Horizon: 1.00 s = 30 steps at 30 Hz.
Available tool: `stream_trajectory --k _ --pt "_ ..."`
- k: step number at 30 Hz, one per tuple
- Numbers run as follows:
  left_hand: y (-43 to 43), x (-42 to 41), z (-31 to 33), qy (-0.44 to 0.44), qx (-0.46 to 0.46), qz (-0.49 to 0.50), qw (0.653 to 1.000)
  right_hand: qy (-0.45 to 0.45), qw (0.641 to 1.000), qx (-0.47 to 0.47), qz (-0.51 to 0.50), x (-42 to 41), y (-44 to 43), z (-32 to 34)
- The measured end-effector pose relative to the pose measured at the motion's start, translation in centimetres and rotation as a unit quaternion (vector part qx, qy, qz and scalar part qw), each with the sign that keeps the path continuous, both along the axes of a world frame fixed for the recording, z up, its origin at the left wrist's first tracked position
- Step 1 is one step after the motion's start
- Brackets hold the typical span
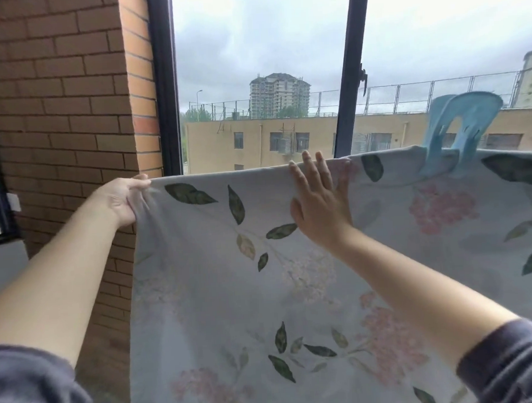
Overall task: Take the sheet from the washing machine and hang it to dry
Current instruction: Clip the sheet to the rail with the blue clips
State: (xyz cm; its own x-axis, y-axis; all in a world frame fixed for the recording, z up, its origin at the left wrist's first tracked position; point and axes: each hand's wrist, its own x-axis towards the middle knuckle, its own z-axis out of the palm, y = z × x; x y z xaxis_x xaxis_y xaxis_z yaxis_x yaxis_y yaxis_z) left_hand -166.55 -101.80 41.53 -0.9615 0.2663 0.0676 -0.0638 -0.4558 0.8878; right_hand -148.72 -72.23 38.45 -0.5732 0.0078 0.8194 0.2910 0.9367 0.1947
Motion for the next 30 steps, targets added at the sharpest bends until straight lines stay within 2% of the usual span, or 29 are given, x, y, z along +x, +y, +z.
stream_trajectory --k 4,7,10,13,15,20,27,30 --pt "0.7 0.1 0.7 0.118 0.094 0.116 0.982 0.061 0.998 -0.013 0.025 -0.7 -0.2 1.7" --pt "0.7 0.2 1.0 0.129 0.112 0.122 0.978 0.102 0.994 -0.018 0.037 -1.1 0.1 2.8" --pt "0.6 0.2 1.3 0.148 0.123 0.133 0.972 0.088 0.995 -0.015 0.040 -1.4 0.4 3.2" --pt "0.7 0.0 1.1 0.145 0.113 0.142 0.973 -0.003 0.999 -0.034 0.014 -1.4 0.3 4.1" --pt "0.6 -0.3 0.9 0.137 0.107 0.140 0.975 -0.033 0.998 -0.046 -0.001 -1.3 0.4 5.4" --pt "0.3 -1.6 0.7 0.069 0.118 0.133 0.982 -0.010 0.989 -0.101 0.111 -1.2 0.9 8.0" --pt "0.8 -2.6 0.1 0.087 0.088 0.214 0.969 -0.029 0.994 -0.082 0.071 -1.4 0.9 7.8" --pt "0.5 -2.7 -0.1 0.074 0.033 0.184 0.980 -0.019 0.995 -0.074 0.069 -1.4 0.9 7.7"
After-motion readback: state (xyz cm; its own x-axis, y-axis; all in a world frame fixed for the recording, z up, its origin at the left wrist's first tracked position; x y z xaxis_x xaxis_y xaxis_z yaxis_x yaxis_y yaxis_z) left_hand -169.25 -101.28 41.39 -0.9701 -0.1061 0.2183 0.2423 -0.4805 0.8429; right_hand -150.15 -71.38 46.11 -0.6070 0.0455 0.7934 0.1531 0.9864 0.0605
